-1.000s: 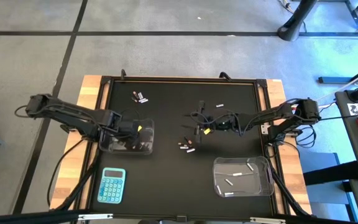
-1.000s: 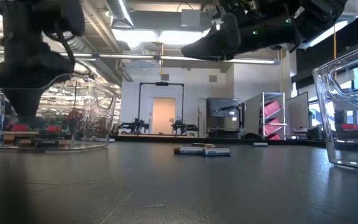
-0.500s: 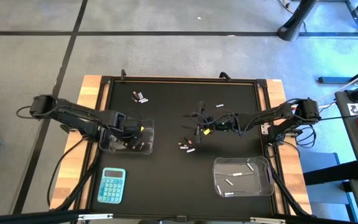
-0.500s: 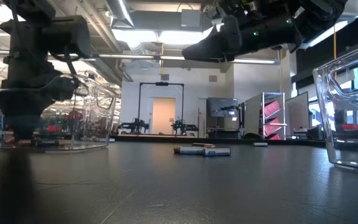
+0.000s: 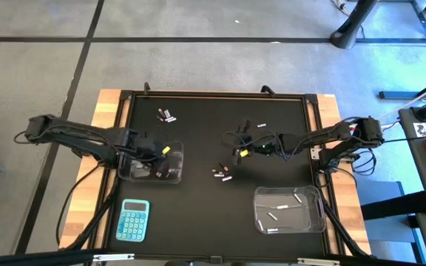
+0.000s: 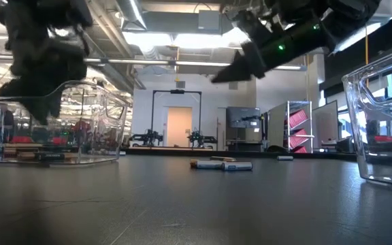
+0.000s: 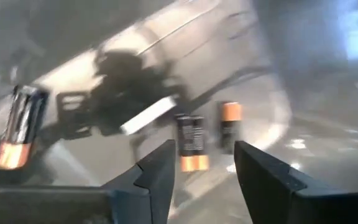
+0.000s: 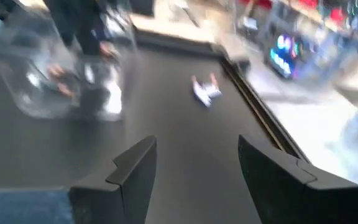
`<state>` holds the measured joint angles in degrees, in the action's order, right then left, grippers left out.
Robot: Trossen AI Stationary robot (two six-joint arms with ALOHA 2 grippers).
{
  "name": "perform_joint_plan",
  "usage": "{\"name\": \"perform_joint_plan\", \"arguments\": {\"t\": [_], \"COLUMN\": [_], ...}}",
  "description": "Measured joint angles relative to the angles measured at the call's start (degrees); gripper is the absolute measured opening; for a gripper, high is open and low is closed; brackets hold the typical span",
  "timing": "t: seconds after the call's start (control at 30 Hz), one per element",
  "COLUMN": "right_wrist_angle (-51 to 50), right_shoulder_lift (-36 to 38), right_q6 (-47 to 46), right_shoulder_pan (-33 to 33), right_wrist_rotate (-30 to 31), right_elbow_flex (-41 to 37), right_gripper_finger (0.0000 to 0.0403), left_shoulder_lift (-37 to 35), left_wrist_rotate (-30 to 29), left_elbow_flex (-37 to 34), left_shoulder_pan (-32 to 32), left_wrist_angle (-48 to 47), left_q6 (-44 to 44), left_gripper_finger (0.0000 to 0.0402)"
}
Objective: Sort batteries
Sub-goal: Put the white battery into the right transparent bin
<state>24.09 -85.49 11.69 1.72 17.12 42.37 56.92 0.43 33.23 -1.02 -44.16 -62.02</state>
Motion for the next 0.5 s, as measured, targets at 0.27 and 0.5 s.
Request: {"name": "perform_joint_plan", "arguments": {"t": [0.27,0.5], "right_wrist_angle": [-31.50,-31.06], "right_shoulder_lift": [5.07,4.73], "right_q6": [-3.62,-0.38], "right_shoulder_pan": [16.28,31.48], "right_wrist_rotate": [-7.66,-11.35], "right_elbow_flex": [-0.07,-7.79], "right_gripper_finger": [0.0227,0.0227], "left_shoulder_lift": [-11.37,-13.03], "left_wrist_rotate": [-10.81,-16.03], "left_elbow_flex": [1.51,1.58], "left_shoulder_pan": [-1.94,-5.22], "left_wrist_angle": [10.77,18.80], "left_q6": [19.87,32.10], "left_gripper_finger": [0.0155,0.0154]}}
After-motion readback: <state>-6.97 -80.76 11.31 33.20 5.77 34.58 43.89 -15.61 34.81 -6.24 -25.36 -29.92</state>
